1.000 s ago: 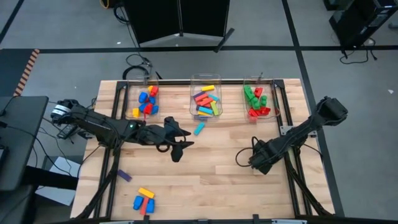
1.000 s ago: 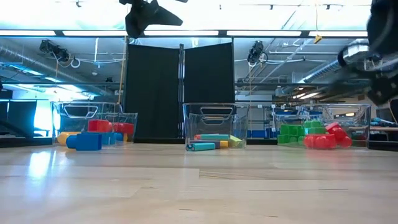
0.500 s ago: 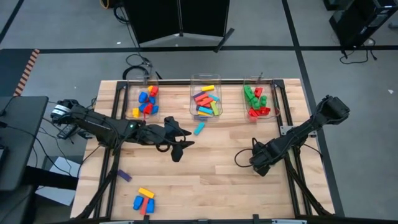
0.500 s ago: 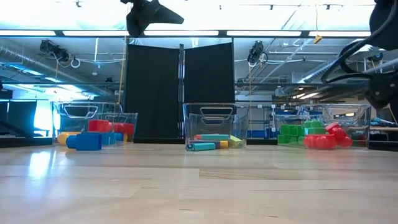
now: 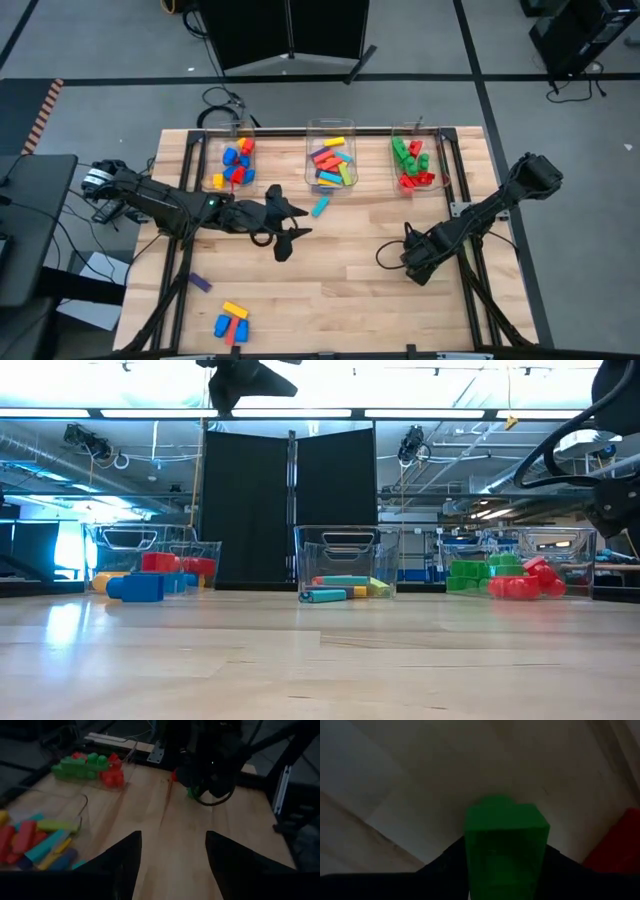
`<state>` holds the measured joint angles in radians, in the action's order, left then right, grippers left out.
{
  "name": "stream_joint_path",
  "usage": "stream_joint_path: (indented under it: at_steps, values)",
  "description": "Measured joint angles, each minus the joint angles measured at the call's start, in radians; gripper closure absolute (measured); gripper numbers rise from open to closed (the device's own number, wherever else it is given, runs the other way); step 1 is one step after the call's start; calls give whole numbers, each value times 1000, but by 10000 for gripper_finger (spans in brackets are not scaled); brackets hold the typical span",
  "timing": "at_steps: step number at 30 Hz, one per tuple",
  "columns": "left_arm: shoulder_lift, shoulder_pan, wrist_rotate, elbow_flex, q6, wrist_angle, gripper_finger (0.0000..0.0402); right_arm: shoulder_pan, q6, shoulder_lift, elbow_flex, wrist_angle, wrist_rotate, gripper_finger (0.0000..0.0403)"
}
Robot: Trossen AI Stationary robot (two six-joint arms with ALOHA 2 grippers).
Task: Sort blocks by size
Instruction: Put the green 2 stud game piece into the right transparent bin
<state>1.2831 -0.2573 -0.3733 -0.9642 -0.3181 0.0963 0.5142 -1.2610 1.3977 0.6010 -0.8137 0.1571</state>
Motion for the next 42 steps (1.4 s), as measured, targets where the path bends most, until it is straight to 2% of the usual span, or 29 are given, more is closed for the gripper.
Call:
stream_joint_path:
  at_steps: [2, 4, 8, 13, 17, 24, 28, 33, 35, 37, 42]
  values:
    - [0, 0, 0, 0, 50, 0, 175, -7, 5, -13, 1, 12, -21, 256]
    - [0, 0, 0, 0, 74, -1, 174, -19, 13, -32, 18, 51, -96, 256]
    - [0, 2, -1, 0, 78, -1, 174, -58, 45, -82, 67, 44, -172, 256]
    - [0, 7, -22, 0, 74, 0, 174, -177, 97, -151, 170, 37, -224, 256]
    - [-2, 30, -23, 0, -8, 15, 174, -286, 191, -190, 297, 15, -260, 256]
    - [-67, 134, 147, 0, 42, 66, 174, -479, 348, -177, 585, -195, -368, 256]
    - [-119, 192, 180, 13, 94, 140, 174, -620, 382, -171, 676, -324, -404, 256]
    - [-192, 219, 186, 22, 141, 189, 174, -833, 437, -187, 660, -434, -395, 256]
    - [-221, 221, 183, 22, 166, 215, 174, -918, 474, -189, 632, -439, -338, 256]
    - [-252, 227, 169, 22, 187, 257, 174, -1001, 510, -188, 590, -426, -284, 256]
    - [-330, 261, 136, 22, 206, 373, 174, -1143, 531, -187, 455, -315, -229, 256]
